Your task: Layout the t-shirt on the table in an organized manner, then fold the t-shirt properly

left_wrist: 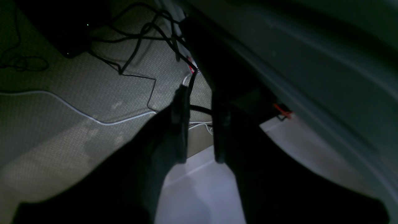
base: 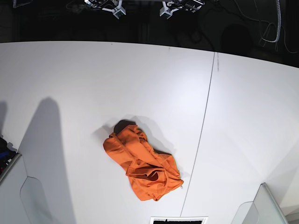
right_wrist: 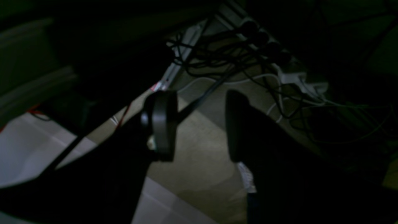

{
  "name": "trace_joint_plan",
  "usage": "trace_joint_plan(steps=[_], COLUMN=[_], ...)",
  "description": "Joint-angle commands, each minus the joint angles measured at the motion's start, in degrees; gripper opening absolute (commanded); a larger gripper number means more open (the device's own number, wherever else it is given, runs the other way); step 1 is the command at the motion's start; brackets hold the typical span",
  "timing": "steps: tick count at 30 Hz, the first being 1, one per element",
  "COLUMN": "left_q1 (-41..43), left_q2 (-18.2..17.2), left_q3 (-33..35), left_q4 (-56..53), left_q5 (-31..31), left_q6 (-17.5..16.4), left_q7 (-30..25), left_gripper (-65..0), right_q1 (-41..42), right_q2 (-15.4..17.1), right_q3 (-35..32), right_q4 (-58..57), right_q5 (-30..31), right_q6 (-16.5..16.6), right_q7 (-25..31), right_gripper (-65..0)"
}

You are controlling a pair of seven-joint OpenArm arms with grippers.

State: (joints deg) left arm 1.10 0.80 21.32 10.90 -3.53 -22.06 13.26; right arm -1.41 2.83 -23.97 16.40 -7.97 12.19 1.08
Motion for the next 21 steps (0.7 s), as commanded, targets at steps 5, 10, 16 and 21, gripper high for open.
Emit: trace_joint_plan(steps=[5, 10, 16, 21], left_q1=[0.00, 0.00, 0.00, 0.02], left_q2=[0.15, 0.15, 0.15, 0.15], left_q3=[0.09, 0.09, 0.09, 0.09], left_q4=[0.28, 0.28, 0.33, 0.46], left_q5=[5.86, 6.34, 6.34, 6.36], left_q6=[-0.70, -0.70, -0.72, -1.38], left_q7=[0.07, -1.95, -3.43, -6.45], left_gripper=[-40.4, -39.5, -39.6, -39.6], right_q1=[-0.04, -0.04, -0.04, -0.07], right_q2=[0.02, 0.00, 0.00, 0.02], right_q3=[-0.07, -0.07, -0.07, -0.07], right_q4=[0.37, 0.37, 0.37, 0.48], right_q5=[0.00, 0.00, 0.00, 0.00], right_q6=[0.66, 0.63, 0.66, 0.66], right_q7=[0.44, 0.44, 0.44, 0.44], right_gripper=[-39.6, -39.6, -39.6, -39.6])
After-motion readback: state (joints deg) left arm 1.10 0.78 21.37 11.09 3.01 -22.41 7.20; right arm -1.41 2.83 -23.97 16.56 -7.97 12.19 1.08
